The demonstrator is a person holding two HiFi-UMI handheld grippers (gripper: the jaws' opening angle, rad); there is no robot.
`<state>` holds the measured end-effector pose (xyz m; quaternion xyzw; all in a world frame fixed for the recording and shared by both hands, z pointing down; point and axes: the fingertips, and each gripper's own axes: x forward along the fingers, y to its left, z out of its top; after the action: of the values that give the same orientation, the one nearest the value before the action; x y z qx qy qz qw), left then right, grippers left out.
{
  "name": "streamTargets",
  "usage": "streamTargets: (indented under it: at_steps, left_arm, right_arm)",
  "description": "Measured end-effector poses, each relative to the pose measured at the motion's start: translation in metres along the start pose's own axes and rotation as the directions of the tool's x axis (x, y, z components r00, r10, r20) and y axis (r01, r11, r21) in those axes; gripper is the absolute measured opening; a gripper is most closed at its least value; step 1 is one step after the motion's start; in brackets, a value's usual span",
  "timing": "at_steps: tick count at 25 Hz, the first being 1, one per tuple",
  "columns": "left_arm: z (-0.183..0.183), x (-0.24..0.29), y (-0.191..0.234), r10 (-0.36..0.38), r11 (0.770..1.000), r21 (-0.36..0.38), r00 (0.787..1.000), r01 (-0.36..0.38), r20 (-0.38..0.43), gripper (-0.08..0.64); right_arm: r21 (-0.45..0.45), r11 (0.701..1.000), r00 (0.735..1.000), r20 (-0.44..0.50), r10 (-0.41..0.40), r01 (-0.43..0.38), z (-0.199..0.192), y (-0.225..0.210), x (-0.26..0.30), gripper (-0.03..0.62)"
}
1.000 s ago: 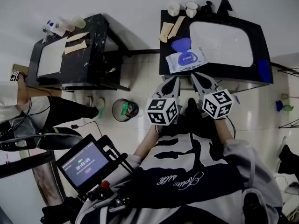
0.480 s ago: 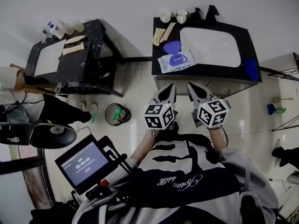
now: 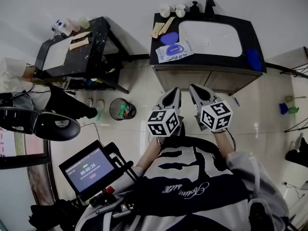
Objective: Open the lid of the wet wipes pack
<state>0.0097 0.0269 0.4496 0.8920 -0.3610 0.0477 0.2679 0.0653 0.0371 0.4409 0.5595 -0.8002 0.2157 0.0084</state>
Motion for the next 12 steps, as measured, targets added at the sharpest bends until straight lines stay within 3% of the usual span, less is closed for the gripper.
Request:
streamTargets:
  at_steps: [8,12]
  left_arm:
    - [-0.063,-0.077,-0.071,0.031,1.0,-0.003,0.999,-0.031,-0.041,-0.002]
    - [-0.071,-0.092,-0.085,0.029,1.0,0.003,0.998,-0.029,-0.059,-0.002]
  right_arm:
    - [0.044,0.999,0.999,0.039,0.008,-0.01,-0.03,0.035,-0.112,-0.002]
    - [0.062,0.998,0.999,0.035,0.02,-0.022,-0.036,0.045,-0.127,-0.002]
